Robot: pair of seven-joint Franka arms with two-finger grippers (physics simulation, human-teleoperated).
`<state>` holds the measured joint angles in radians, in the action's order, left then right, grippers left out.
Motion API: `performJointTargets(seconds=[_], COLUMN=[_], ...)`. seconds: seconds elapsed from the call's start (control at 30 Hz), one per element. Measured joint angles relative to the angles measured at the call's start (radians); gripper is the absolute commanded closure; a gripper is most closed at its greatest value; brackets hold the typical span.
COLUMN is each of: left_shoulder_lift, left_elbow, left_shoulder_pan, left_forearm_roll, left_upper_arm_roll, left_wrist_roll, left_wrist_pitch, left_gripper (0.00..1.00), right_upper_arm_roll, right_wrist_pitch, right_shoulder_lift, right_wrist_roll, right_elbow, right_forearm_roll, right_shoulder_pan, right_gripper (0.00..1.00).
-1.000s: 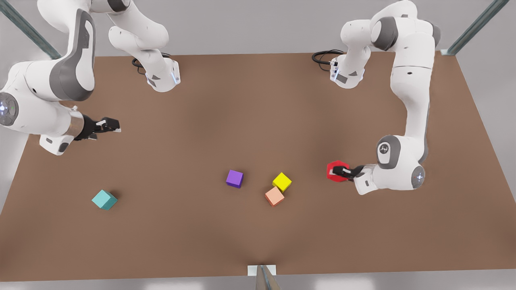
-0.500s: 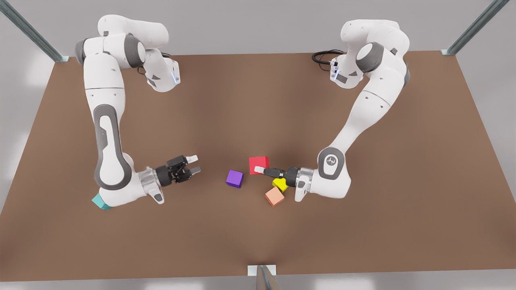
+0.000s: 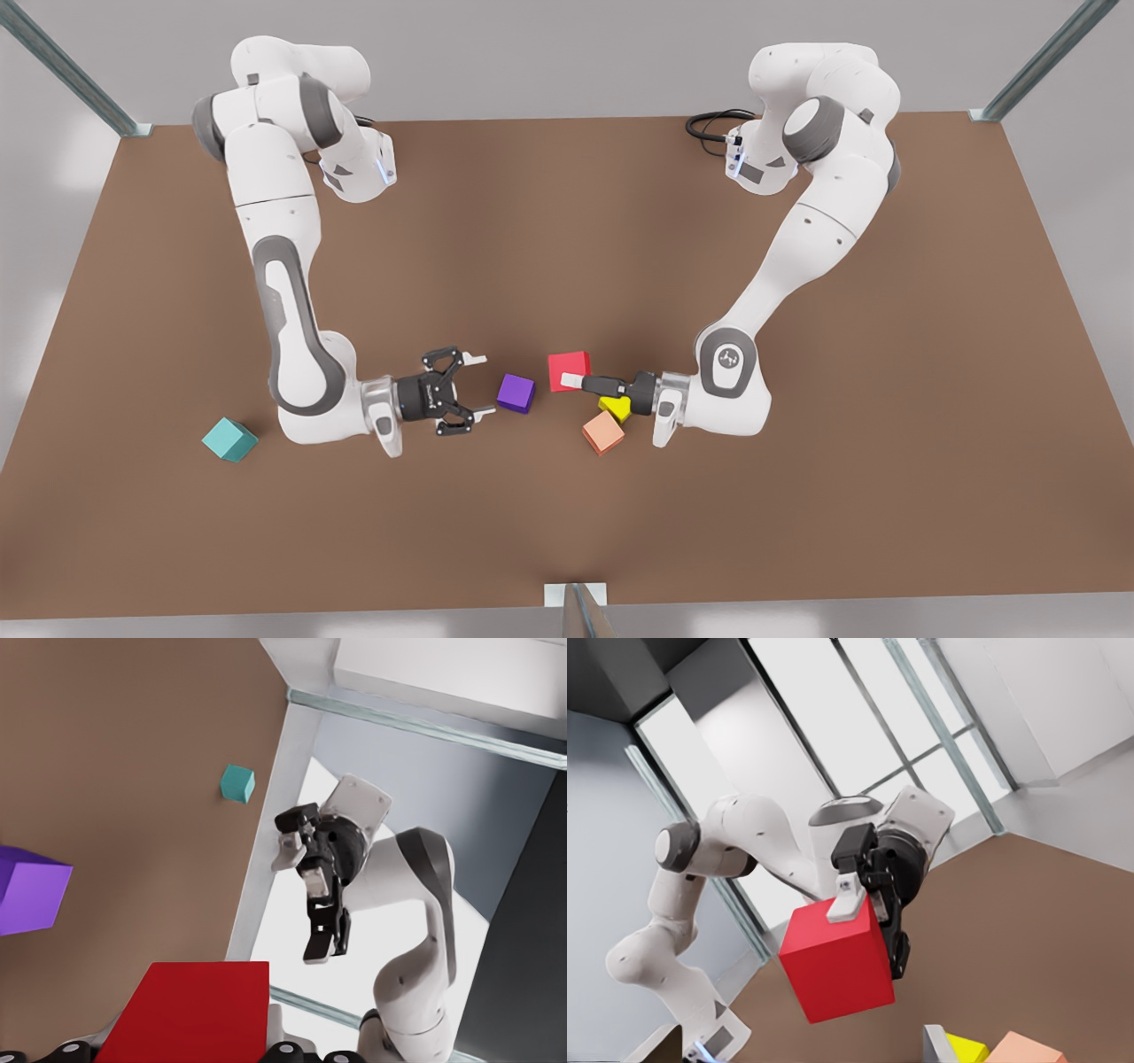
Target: Pick up red wooden cube and pass to hand red wooden cube and place in blue wooden cube
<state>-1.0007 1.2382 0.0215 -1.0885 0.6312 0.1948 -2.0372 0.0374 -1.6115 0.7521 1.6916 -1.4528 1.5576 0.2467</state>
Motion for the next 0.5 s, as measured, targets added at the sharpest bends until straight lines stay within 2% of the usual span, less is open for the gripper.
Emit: performJointTargets(seconds=[0.5], left_shoulder_lift=[-0.007], left_elbow=[-0.001], left_shoulder_pan=[0.009], left_forearm_roll=[-0.020], left_upper_arm_roll=[0.003], left_wrist_roll=[0.069], left_wrist_pitch=[-0.009], left_gripper=[0.32], right_upper_arm_roll=[-0.003], right_wrist_pitch=[-0.072], right_shoulder_lift=[0.015], right_wrist_roll=[0.403], right_elbow=[-0.017], right_forearm_roll=[0.096], right_shoulder_pan=[0.088], right_gripper=[0.00])
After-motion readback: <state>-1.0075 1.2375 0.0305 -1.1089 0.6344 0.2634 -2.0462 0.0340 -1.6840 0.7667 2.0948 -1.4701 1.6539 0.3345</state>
